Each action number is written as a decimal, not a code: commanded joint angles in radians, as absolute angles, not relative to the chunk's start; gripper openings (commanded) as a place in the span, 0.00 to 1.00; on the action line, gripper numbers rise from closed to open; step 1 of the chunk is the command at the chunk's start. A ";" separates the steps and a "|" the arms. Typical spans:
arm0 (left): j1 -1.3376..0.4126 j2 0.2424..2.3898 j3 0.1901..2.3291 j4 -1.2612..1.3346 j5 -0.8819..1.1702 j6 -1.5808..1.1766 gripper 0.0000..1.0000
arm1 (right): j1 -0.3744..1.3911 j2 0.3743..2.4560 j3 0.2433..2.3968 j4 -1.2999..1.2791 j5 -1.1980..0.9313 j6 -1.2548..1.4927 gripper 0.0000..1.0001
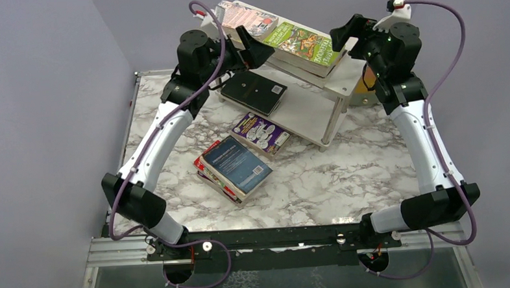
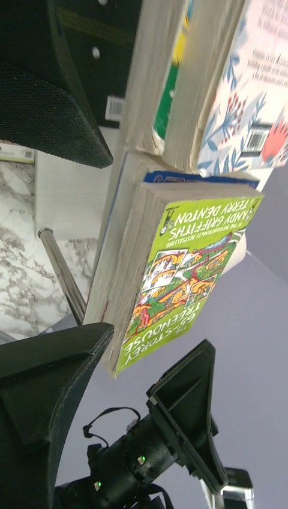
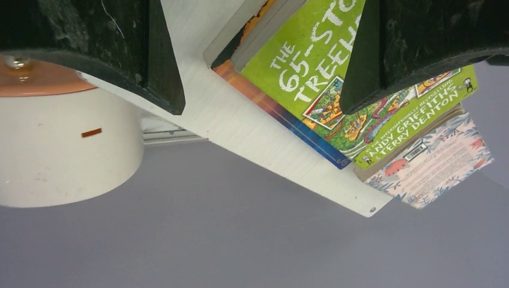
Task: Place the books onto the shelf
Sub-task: Adjust the book on the shelf, then pick up the book from the center of the board.
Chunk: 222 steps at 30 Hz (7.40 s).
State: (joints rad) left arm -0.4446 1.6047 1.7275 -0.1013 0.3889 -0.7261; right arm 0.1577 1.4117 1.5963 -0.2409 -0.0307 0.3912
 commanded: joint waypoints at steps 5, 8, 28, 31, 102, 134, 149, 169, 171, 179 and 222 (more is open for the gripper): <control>-0.427 1.276 1.564 -0.104 0.108 -0.593 0.99 | 0.163 1.291 1.710 -0.364 -0.060 0.247 1.00; -0.423 1.200 1.462 -0.032 0.093 -0.604 0.99 | 0.167 1.204 1.665 -0.388 -0.146 0.258 1.00; -0.420 1.033 1.012 -0.183 0.165 -0.606 0.99 | 0.168 0.616 1.004 -0.581 -0.721 0.409 1.00; -0.419 1.028 0.980 -0.184 0.159 -0.603 0.99 | 0.169 0.602 0.914 -0.579 -0.722 0.387 1.00; -0.189 1.407 0.916 -0.185 0.269 -0.465 0.99 | 0.977 1.282 0.709 -0.224 0.132 0.694 0.97; -0.178 1.480 0.900 -0.252 0.286 -0.506 0.98 | 0.997 1.532 0.916 -0.162 0.139 0.593 0.97; 0.009 1.396 0.821 -0.191 0.229 -0.637 0.99 | 0.997 1.588 0.977 -0.147 0.135 0.549 0.98; 0.098 1.383 0.673 0.055 0.481 -0.782 0.98 | 0.996 1.625 0.998 -0.102 0.117 0.514 0.98; 0.099 1.382 0.661 0.079 0.494 -0.797 0.96 | 0.995 1.630 1.003 -0.095 0.117 0.508 0.98; 0.107 1.411 0.605 0.211 0.543 -0.889 0.79 | 0.995 1.656 1.024 -0.074 0.109 0.491 0.98; 0.111 1.358 0.708 0.766 0.465 -1.439 0.00 | 0.993 1.247 0.894 -0.315 0.370 0.495 1.00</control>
